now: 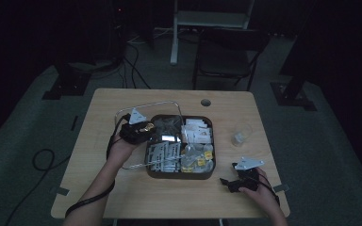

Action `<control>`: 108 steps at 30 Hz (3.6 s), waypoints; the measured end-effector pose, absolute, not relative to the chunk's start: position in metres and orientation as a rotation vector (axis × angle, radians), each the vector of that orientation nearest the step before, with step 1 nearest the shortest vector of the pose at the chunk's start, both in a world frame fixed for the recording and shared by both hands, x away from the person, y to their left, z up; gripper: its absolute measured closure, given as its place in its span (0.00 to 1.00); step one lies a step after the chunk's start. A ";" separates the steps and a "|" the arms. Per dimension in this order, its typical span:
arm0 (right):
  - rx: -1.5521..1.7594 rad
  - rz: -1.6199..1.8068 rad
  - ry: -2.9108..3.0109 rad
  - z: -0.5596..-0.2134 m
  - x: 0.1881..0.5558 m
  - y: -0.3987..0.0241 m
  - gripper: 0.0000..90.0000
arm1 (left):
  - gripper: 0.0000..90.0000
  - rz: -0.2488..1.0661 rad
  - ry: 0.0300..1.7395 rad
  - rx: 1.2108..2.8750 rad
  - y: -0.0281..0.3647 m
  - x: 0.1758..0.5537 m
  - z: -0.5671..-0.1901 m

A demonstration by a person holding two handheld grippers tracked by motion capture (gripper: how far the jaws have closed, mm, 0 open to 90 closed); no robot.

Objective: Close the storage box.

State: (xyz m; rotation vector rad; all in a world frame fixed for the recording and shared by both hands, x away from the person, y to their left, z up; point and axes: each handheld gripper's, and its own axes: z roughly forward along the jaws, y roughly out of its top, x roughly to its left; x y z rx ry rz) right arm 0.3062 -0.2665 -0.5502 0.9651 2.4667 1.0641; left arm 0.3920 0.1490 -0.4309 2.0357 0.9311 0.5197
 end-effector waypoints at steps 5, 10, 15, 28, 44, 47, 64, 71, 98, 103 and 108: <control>0.966 1.065 2.467 -0.550 0.306 -0.266 0.15 | 0.67 0.497 0.896 2.049 0.136 0.392 -0.433; 0.966 1.064 2.467 -0.550 0.306 -0.266 0.15 | 0.67 0.483 0.857 2.074 0.124 0.391 -0.435; 0.965 1.064 2.467 -0.550 0.306 -0.266 0.15 | 0.67 0.472 0.838 2.088 0.114 0.392 -0.438; 0.965 1.064 2.467 -0.550 0.306 -0.267 0.15 | 0.67 0.400 0.787 2.119 0.090 0.398 -0.449; 0.961 1.066 2.471 -0.550 0.306 -0.266 0.15 | 0.67 0.352 0.743 2.172 0.062 0.403 -0.460; 0.961 1.066 2.470 -0.550 0.306 -0.266 0.15 | 0.67 0.353 0.740 2.183 0.059 0.404 -0.462; 0.961 1.067 2.471 -0.550 0.306 -0.266 0.15 | 0.67 0.337 0.740 2.211 0.051 0.409 -0.472; 0.961 1.068 2.471 -0.550 0.306 -0.267 0.15 | 0.67 0.353 0.741 2.204 0.051 0.411 -0.472; 0.961 1.066 2.471 -0.550 0.306 -0.266 0.15 | 0.66 0.336 0.717 2.193 0.055 0.415 -0.478; 0.961 1.066 2.471 -0.550 0.306 -0.266 0.15 | 0.66 0.309 0.718 2.194 0.055 0.417 -0.478; 0.961 1.067 2.470 -0.550 0.306 -0.266 0.15 | 0.63 0.298 0.715 2.193 0.057 0.417 -0.477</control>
